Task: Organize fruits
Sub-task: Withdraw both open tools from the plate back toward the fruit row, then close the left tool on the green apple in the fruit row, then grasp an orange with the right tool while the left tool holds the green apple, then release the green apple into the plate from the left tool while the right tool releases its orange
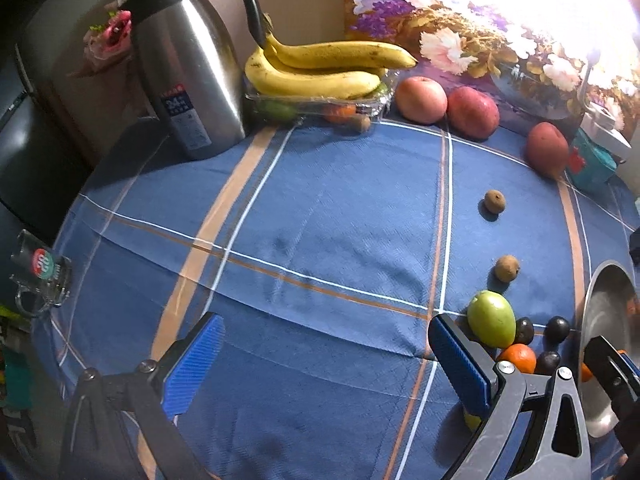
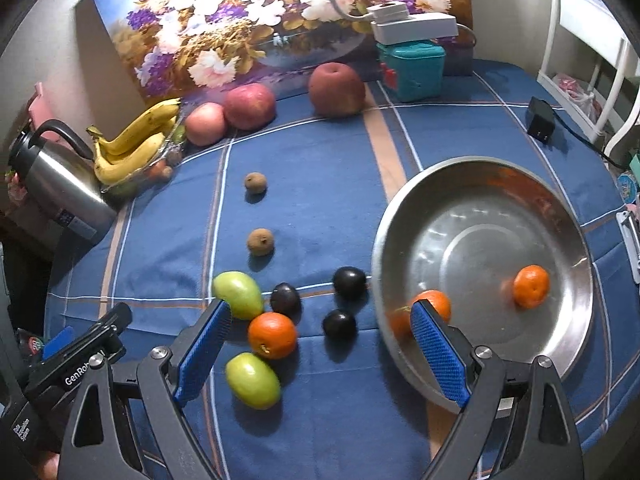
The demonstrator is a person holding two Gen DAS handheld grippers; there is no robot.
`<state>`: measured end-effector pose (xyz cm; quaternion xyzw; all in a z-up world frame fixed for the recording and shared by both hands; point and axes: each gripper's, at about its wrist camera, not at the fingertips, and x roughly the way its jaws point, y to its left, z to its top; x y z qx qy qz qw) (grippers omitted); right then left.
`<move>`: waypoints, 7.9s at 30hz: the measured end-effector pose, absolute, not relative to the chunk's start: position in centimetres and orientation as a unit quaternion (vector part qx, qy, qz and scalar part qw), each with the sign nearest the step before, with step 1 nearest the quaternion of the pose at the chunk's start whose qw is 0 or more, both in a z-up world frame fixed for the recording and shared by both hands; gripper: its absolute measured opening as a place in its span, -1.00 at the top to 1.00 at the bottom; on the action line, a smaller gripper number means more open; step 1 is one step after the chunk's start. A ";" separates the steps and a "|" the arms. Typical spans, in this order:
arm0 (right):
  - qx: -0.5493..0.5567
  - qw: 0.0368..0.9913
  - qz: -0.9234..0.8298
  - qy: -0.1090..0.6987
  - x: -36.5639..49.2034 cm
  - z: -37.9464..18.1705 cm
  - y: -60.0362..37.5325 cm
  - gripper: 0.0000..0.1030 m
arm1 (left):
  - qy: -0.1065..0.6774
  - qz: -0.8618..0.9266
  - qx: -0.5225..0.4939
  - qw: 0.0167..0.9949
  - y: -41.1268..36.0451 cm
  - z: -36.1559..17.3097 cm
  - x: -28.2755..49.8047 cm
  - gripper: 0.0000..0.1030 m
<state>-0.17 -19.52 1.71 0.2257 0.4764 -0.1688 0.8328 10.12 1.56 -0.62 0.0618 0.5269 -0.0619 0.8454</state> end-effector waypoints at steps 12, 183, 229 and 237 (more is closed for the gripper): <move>0.245 0.828 -0.158 0.478 0.4 0.5 -19.4 -0.75 | 0.546 -0.075 0.043 0.833 0.9 -2.2 10.7 -1.00; 0.283 0.779 -0.323 0.458 -5.9 1.2 -30.2 0.20 | 0.535 -0.316 0.079 0.780 -13.2 0.2 1.4 0.09; 0.323 0.735 -0.321 0.503 -8.7 -1.9 -32.6 0.18 | 0.514 -0.394 0.137 0.750 -20.3 -1.9 -2.6 0.05; 0.317 0.743 -0.324 0.493 -8.8 -1.1 -32.8 0.15 | 0.514 -0.393 0.128 0.752 -19.8 -1.5 -2.2 -0.04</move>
